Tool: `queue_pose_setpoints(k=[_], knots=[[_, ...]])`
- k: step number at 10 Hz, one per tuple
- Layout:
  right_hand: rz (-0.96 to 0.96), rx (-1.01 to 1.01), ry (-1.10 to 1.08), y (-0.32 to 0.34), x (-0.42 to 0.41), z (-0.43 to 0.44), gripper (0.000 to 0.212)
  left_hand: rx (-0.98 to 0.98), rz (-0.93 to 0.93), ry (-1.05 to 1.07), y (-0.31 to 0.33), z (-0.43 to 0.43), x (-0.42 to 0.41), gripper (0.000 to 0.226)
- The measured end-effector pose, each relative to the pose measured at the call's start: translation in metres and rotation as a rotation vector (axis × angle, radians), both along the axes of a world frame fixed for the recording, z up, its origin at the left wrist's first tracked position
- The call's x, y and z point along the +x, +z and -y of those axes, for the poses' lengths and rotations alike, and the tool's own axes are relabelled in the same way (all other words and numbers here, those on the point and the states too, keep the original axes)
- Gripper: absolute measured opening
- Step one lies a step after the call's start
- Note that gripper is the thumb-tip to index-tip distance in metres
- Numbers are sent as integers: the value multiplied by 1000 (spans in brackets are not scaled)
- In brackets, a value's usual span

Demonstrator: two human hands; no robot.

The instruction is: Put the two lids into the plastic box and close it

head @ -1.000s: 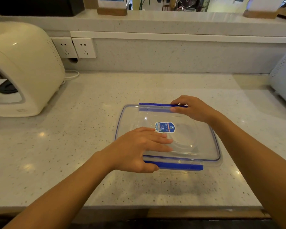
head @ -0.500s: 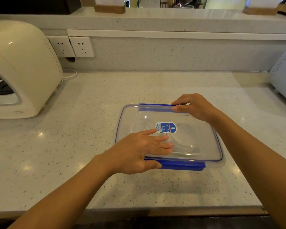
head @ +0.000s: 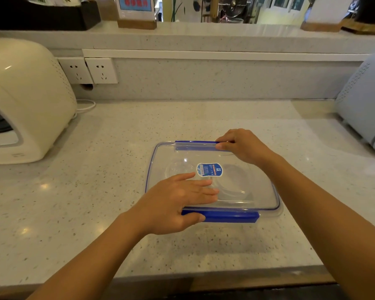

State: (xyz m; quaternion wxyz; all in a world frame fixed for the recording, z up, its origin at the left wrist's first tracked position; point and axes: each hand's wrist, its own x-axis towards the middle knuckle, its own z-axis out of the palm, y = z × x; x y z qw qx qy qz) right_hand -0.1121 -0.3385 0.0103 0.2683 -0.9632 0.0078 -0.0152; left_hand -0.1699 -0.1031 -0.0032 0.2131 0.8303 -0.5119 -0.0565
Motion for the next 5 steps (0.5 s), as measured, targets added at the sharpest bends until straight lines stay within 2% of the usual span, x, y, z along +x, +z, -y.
queue_pose_setpoints(k=[1, 2, 3, 4, 5], knots=[[2, -168, -10, -2, -13, -9, 33, 15, 45, 60, 0, -2, -14, 46], [-13, -167, -39, -3, -26, -10, 32, 57, 227, 140, -1, -6, -33, 47], [-102, -19, -50, 6, -48, -9, 44, 28, 363, 224, -3, -10, -53, 47], [-158, 76, -1, 15, -89, -8, 49, -57, 269, 256, -14, -24, -80, 50], [-86, 301, -22, 19, -140, -15, 38, -142, -19, 252, -26, -38, -104, 51]])
